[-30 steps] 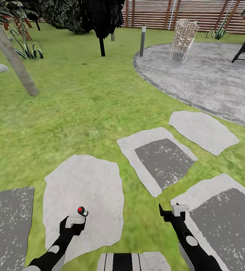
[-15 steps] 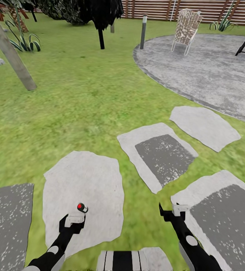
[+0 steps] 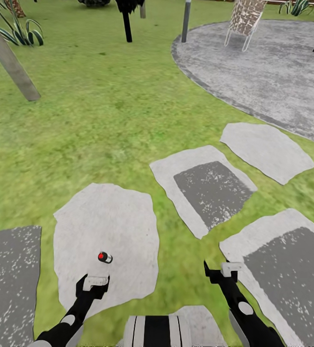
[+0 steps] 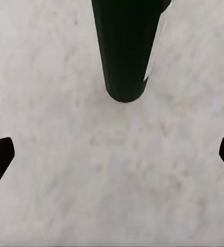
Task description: Pick up the pesticide atomizer in the garden and spray insectifuge to fully cover both potted plants in the garden.
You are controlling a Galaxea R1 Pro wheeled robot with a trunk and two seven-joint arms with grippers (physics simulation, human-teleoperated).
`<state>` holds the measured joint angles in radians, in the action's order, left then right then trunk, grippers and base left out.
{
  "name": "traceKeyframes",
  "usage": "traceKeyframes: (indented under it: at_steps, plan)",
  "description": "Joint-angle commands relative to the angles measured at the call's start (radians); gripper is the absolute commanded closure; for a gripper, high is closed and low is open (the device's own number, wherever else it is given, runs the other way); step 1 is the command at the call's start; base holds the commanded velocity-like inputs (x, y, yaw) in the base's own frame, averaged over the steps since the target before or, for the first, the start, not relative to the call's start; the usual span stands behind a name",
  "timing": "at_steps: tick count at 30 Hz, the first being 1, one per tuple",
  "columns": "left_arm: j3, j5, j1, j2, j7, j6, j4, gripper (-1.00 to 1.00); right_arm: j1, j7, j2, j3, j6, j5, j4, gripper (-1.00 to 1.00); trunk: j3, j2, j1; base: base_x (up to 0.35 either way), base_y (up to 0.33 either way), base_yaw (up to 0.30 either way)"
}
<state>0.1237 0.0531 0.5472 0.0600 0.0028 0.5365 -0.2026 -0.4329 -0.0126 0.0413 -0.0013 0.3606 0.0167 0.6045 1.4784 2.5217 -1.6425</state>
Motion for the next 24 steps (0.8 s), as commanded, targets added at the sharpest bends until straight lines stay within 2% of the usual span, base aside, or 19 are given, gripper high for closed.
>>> traceKeyframes:
  at_steps: [1,11,18,24]
  plan:
    - [0.006,0.006,0.000,0.000,0.000,0.003,0.001,-1.00,0.000,-0.001,0.000,0.000,0.003,0.002,-0.001,-1.00,0.002,0.000,0.000,0.000,0.000,0.000]
    - [0.003,0.006,0.000,0.001,0.002,0.005,0.001,-1.00,0.000,-0.001,0.000,0.000,0.004,0.002,-0.001,-1.00,0.003,0.000,0.000,0.039,0.000,0.000]
    - [-0.001,0.007,0.000,0.000,0.002,0.005,0.000,-1.00,0.000,-0.001,0.000,0.000,0.006,0.002,-0.002,-1.00,0.003,0.000,0.000,0.212,-0.068,0.000]
    - [-0.001,0.006,0.000,0.001,0.002,0.005,0.001,-1.00,-0.001,-0.002,0.000,0.000,0.006,0.002,-0.002,-1.00,0.003,0.000,0.000,0.048,-0.024,0.130]
